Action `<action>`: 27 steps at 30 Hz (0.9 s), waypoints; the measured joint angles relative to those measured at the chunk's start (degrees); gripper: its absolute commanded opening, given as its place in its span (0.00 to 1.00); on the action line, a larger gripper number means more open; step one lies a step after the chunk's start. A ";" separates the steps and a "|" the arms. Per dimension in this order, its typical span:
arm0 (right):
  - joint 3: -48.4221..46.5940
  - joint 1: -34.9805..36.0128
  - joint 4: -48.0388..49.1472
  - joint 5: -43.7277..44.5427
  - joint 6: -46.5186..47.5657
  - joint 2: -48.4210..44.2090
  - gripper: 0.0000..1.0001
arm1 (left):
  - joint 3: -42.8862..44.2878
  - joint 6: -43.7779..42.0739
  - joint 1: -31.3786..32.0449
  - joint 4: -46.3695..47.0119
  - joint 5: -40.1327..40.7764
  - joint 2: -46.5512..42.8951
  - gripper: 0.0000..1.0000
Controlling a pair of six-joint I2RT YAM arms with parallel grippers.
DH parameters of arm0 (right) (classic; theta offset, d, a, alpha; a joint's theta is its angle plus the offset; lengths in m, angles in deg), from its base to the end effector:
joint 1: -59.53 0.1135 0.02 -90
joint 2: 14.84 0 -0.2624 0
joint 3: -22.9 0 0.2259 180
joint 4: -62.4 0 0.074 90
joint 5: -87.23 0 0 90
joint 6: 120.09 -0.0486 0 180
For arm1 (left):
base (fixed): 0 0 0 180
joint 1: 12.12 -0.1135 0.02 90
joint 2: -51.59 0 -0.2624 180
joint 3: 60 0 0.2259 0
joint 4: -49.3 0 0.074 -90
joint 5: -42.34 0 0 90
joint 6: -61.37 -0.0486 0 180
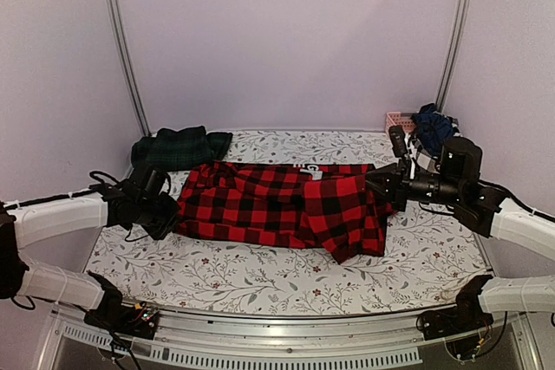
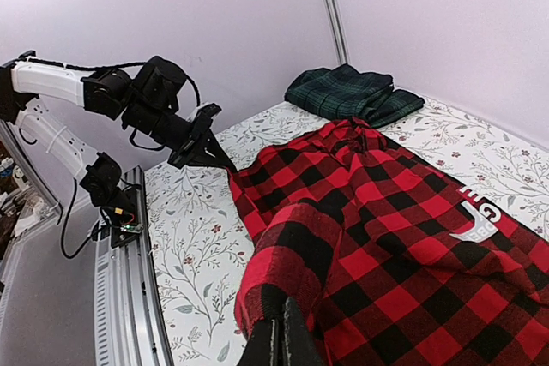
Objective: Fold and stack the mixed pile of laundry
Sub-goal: Pick up the 1/3-folded T-shirt from the center of the board, then fold the 1/3-folded T-shirt at the center of the board.
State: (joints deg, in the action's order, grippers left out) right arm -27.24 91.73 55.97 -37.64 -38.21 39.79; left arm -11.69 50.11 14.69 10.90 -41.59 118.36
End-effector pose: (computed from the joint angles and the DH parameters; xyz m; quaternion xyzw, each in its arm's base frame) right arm 0.1588 0.1328 0.2882 -0.3400 0.6798 0.4262 0.4905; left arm 0.1787 -0.0846 0.1807 -0.4326 0.8539 -0.1961 0.2127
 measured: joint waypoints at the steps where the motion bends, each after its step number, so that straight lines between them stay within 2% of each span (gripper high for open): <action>1: -0.76 -0.48 -0.13 0.35 0.52 0.96 0.00 | 1.16 -0.76 -0.24 -0.02 0.44 0.90 0.00; 10: -10.03 -7.56 -1.11 1.31 5.44 9.46 0.00 | 8.98 -6.82 -3.52 2.10 2.12 8.74 0.00; 19: -19.32 -11.39 -0.22 -1.86 11.08 22.16 0.00 | 9.75 -11.34 -6.93 8.11 1.60 14.88 0.00; 27: -24.55 -13.18 -0.17 -4.83 15.13 30.27 0.00 | 11.41 -14.95 -7.52 15.23 0.35 18.86 0.00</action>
State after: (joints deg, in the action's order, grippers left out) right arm -51.79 78.55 55.79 -42.47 -23.08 70.06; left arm -0.28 35.16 7.17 26.13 -41.24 137.22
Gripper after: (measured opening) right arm 0.005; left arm 0.006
